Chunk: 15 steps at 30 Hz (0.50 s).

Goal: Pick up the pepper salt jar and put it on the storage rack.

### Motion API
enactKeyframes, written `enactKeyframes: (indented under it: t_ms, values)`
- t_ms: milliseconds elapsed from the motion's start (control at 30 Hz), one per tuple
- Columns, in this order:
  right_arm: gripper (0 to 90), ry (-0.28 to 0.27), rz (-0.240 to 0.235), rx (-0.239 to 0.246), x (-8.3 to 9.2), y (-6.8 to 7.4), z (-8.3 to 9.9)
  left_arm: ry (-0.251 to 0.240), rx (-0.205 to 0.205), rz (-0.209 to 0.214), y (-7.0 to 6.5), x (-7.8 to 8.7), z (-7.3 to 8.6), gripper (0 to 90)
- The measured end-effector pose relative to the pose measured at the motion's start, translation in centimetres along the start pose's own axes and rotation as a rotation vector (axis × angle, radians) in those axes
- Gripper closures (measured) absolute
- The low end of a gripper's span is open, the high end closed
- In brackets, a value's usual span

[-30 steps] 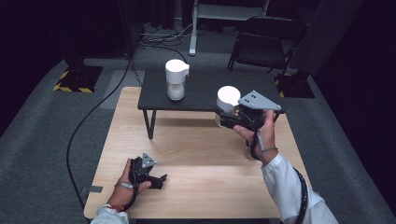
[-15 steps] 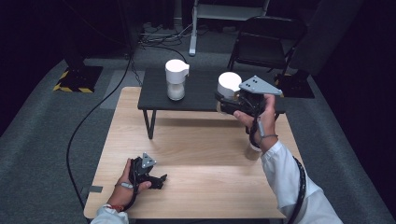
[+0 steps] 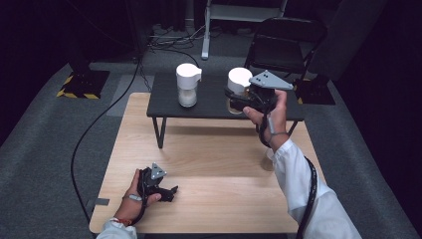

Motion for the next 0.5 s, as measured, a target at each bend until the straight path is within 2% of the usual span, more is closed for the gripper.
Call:
enactKeyframes:
  t_ms: [500]
  values:
    - [29.7,0.009,0.039,-0.055,-3.2,-0.9,1.2,-0.002,0.003,-0.001,0.0,0.0,0.0,0.1]
Point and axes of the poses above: each handheld gripper's, and its own axes: x roughly backward along the jaws, z roughly out of its underside, y roughly to its left, the point moved 10 cm from there along -x, roughly forward along the jaws, and after that the axes turned 9 degrees about -y, right-handed, at the moved point
